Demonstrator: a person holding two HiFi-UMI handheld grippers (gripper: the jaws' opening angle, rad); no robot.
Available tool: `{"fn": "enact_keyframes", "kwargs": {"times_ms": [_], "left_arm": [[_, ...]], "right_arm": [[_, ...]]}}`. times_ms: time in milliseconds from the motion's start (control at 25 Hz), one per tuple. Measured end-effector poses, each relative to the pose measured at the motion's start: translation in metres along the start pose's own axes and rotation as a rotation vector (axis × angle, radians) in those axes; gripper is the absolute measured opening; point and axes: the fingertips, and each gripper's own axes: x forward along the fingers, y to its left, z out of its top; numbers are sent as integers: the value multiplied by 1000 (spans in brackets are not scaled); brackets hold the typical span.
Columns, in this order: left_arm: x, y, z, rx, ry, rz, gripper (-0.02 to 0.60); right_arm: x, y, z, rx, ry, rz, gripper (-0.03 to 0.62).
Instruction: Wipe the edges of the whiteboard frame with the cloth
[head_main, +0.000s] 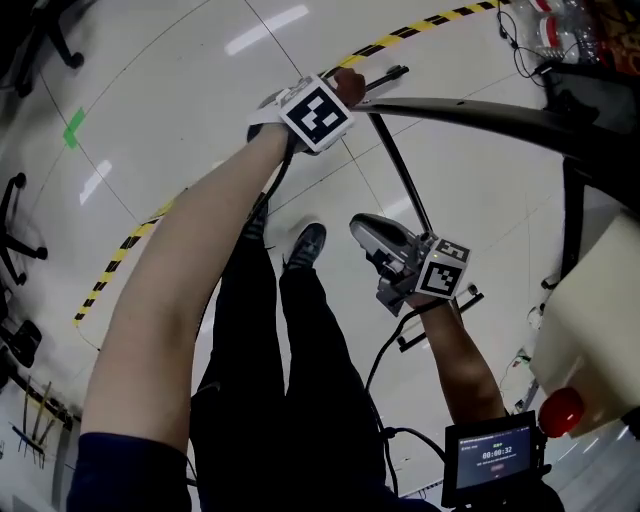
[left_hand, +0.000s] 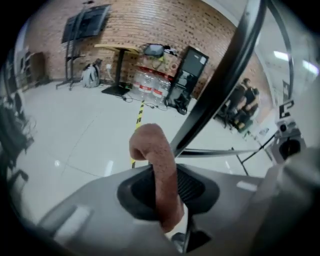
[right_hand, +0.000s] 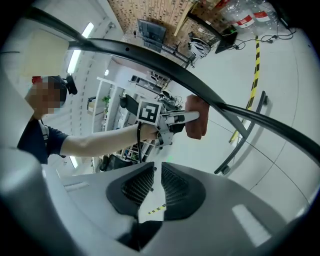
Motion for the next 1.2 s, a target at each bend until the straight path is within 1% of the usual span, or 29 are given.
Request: {"fn": "enact_keyframes", "kwargs": {"times_ms": [80, 120, 160, 280, 400, 560, 760, 1000, 1200], "left_arm": [[11, -11, 7, 138, 56, 13, 75], [14, -15, 12, 197, 67, 19, 75], [14, -18, 18, 237, 66, 17, 75], [6, -26, 33, 317, 34, 4, 75], [-3, -35, 47, 413, 4, 5, 75], [-11, -40, 63, 454, -13, -7, 75], [-26, -50, 71, 531, -22, -6, 75], [-49, -61, 86, 554, -47, 17, 75], [-74, -72, 104, 576, -70, 14, 75]], "right_arm": [[0, -1, 1, 21, -16, -11, 45], [1, 1, 3, 25, -24, -10, 44], [4, 4, 5, 26, -34, -6, 44], [14, 17, 9, 29, -56, 14, 44], [20, 26, 8, 26, -53, 28, 43], [24, 30, 6, 10, -36, 43, 43], [30, 37, -7, 4, -8, 47, 41], [33, 52, -22, -16, 26, 51, 39], [33, 77, -24, -30, 36, 60, 38]]}}
